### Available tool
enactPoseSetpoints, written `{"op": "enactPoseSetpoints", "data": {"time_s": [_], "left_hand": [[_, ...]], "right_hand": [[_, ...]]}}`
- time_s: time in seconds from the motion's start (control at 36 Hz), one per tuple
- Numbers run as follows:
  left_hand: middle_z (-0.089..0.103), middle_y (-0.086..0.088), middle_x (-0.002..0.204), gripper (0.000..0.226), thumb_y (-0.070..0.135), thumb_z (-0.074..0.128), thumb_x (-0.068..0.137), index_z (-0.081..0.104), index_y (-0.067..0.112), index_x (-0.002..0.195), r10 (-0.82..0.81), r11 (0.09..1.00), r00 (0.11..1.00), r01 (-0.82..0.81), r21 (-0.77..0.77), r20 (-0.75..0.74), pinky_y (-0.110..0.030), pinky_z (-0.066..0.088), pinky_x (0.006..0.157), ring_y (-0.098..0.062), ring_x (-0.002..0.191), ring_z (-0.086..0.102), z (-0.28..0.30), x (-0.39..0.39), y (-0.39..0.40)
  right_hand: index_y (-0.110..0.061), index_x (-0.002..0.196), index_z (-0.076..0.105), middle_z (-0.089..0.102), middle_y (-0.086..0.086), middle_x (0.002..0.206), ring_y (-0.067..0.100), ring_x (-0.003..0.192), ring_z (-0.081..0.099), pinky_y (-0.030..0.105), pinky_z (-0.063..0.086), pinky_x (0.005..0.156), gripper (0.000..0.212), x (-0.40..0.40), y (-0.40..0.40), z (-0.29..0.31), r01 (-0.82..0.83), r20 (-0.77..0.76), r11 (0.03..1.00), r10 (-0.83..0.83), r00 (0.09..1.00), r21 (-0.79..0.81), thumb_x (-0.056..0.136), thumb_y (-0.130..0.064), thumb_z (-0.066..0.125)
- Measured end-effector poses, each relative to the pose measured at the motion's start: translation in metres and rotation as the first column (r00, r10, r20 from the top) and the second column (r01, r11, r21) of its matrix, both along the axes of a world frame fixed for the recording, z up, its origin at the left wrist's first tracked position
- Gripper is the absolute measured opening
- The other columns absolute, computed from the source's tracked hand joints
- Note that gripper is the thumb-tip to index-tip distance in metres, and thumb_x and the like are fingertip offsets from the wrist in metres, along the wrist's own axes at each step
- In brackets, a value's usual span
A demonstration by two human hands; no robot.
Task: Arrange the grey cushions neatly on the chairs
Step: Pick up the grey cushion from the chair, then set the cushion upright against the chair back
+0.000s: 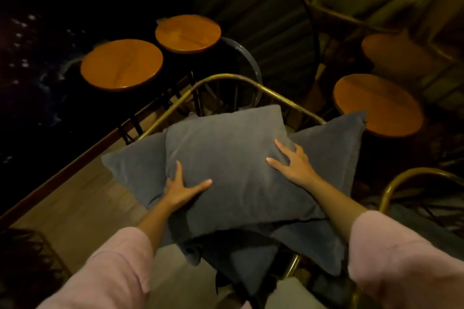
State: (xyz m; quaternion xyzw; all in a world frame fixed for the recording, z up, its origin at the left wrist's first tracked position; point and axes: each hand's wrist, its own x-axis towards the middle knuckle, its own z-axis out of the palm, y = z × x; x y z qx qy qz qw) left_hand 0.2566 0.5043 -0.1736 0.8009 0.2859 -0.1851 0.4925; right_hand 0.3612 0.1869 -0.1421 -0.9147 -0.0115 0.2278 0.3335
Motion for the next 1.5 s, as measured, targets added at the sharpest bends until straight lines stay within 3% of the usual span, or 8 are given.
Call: {"op": "enactPoseSetpoints", "data": {"time_s": [0.19,0.39,0.53,0.72,1.0,1.19,1.33,1.5], "left_hand": [[-0.006,-0.007,0.166,0.133,0.099,0.053,0.044,-0.019,0.053,0.147,0.096,0.975,0.995,-0.094,0.201,0.002,-0.061,0.01,0.12,-0.039,0.152,0.003,-0.039,-0.015,-0.013],[0.011,-0.016,0.165,0.099,0.079,0.045,0.08,0.016,0.023,0.156,0.079,0.902,0.973,-0.162,0.399,0.216,-0.058,0.006,0.12,-0.037,0.152,0.007,-0.012,0.015,-0.05],[0.024,-0.013,0.162,0.075,0.065,0.053,0.087,0.044,0.02,0.145,-0.208,0.9,0.926,0.056,0.432,0.314,-0.056,0.005,0.12,-0.033,0.152,0.012,0.019,0.045,-0.127],[0.034,-0.012,0.158,0.067,0.049,0.061,0.09,0.043,0.016,0.146,-0.533,0.835,0.737,0.381,0.397,0.415,-0.052,0.011,0.12,-0.03,0.148,0.027,0.048,0.035,-0.285],[0.039,-0.016,0.152,0.072,0.047,0.067,0.086,0.042,0.012,0.145,-0.749,0.662,0.555,0.659,0.358,0.363,-0.046,0.031,0.113,-0.034,0.141,0.037,0.02,-0.061,-0.511],[0.044,-0.019,0.149,0.086,0.051,0.072,0.08,0.039,0.009,0.146,-0.743,0.669,0.652,0.73,0.141,0.148,-0.047,0.039,0.11,-0.039,0.136,0.044,-0.036,-0.12,-0.638],[0.049,-0.023,0.145,0.081,0.03,0.077,0.082,0.037,-0.001,0.145,-0.693,0.721,0.721,0.692,-0.03,-0.005,-0.046,0.041,0.11,-0.038,0.133,0.048,-0.073,-0.158,-0.706],[0.051,-0.021,0.14,0.076,0.021,0.075,0.085,0.034,-0.003,0.144,-0.668,0.743,0.738,0.659,-0.116,-0.094,-0.051,0.042,0.107,-0.038,0.129,0.052,-0.108,-0.176,-0.764]], "right_hand": [[-0.053,0.153,0.01,0.0,0.015,0.167,0.036,0.152,0.005,0.056,0.013,0.12,0.072,-0.019,0.02,-0.014,-0.077,0.111,0.966,0.107,0.988,-0.245,0.089,-0.076,0.03],[-0.037,0.157,0.018,0.002,0.012,0.168,0.032,0.153,0.008,0.052,0.011,0.122,0.074,-0.027,0.007,-0.003,-0.041,0.143,0.98,0.07,0.987,-0.197,0.093,-0.07,0.036],[-0.029,0.157,0.021,0.015,0.005,0.167,0.024,0.154,0.009,0.048,0.008,0.124,0.074,-0.064,-0.045,0.01,-0.037,0.242,0.99,0.07,0.968,-0.138,0.095,-0.063,0.043],[-0.019,0.153,0.035,0.028,0.011,0.162,0.028,0.151,0.021,0.047,0.02,0.118,0.067,-0.136,-0.2,0.007,0.272,0.248,0.946,-0.225,0.942,-0.177,0.095,-0.047,0.057],[-0.008,0.146,0.044,0.045,0.019,0.15,0.038,0.14,0.04,0.05,0.032,0.115,0.07,-0.306,-0.471,-0.011,0.759,0.211,0.621,-0.729,0.651,-0.196,0.089,-0.041,0.069],[-0.007,0.148,0.041,0.04,0.022,0.153,0.042,0.143,0.032,0.055,0.027,0.117,0.074,-0.387,-0.62,-0.013,0.815,0.212,0.509,-0.794,0.569,-0.277,0.09,-0.044,0.067],[-0.016,0.157,0.019,0.01,0.014,0.166,0.039,0.153,0.0,0.06,0.01,0.121,0.085,-0.403,-0.686,0.0,0.86,0.317,0.404,-0.809,0.495,-0.31,0.092,-0.047,0.063],[-0.019,0.157,0.016,0.001,0.016,0.167,0.039,0.153,-0.007,0.063,0.007,0.12,0.084,-0.397,-0.729,0.014,0.985,0.385,0.024,-0.919,0.088,-0.168,0.092,-0.049,0.061]]}}
